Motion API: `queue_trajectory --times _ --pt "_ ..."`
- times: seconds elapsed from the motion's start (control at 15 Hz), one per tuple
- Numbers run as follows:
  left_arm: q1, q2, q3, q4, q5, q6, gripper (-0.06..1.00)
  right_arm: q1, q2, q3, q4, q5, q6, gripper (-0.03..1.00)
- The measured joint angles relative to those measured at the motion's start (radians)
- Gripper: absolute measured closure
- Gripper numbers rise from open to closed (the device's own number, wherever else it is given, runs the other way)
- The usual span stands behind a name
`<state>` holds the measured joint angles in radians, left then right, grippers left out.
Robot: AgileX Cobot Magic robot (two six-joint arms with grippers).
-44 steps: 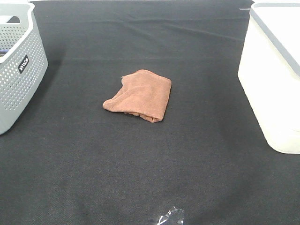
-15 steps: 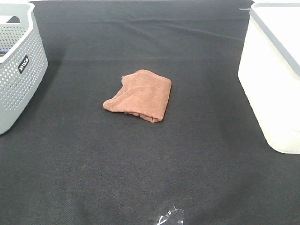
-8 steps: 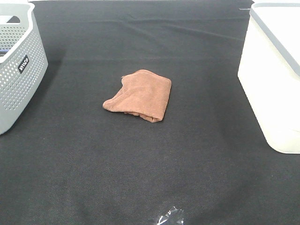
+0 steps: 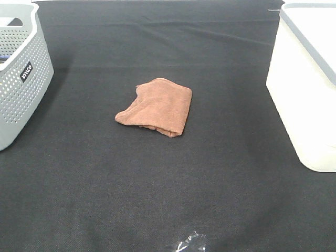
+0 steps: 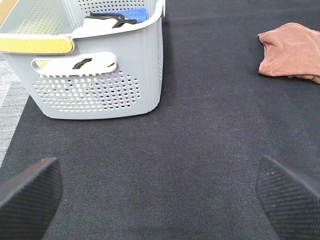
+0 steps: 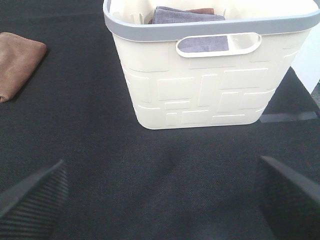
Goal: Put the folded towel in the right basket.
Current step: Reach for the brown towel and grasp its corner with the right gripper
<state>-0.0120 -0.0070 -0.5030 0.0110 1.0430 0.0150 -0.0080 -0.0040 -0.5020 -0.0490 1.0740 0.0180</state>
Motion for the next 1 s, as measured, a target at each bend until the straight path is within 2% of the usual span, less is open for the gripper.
queue_trajectory --times 0.53,0.73,1.0 --pt "0.0 0.0 0.0 0.0 0.0 0.0 -0.04 0.0 0.0 0.0 0.0 0.0 0.0 0.0" --pt "0.0 0.0 0.0 -0.004 0.0 0.01 -0.04 0.0 0.032 -0.009 -0.006 0.009 -0.054 0.0" --pt "0.0 0.0 0.0 -0.022 0.0 0.026 -0.04 0.0 0.463 -0.207 0.093 0.062 -0.057 0.0"
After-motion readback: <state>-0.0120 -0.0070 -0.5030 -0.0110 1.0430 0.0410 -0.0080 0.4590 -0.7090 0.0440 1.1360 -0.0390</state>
